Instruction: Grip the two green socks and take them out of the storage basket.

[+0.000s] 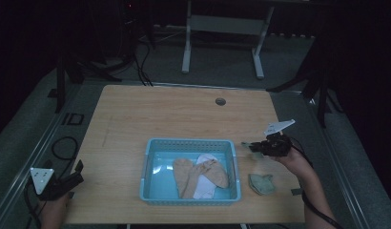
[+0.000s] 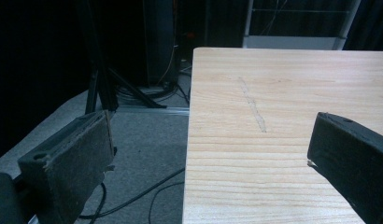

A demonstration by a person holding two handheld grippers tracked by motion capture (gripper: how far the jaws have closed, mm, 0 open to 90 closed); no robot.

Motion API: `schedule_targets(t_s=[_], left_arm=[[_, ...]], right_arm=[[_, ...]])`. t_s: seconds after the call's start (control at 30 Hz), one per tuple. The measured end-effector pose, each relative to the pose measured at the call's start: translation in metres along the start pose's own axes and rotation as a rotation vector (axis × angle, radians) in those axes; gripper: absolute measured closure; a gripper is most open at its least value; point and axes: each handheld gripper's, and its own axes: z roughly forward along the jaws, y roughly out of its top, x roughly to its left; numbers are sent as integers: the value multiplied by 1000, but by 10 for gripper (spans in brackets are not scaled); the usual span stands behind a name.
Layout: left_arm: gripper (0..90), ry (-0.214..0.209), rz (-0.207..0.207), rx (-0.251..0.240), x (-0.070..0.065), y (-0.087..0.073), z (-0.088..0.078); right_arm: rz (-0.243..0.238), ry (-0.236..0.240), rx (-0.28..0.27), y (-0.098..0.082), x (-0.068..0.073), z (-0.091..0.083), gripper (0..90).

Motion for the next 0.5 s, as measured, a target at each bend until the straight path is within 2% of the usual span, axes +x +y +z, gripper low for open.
schedule_targets(t_s=[0.5], left_arm=[[4,-2,2,1,0,0,0]], right_arm=[[37,50,38,-21,3,37,833]])
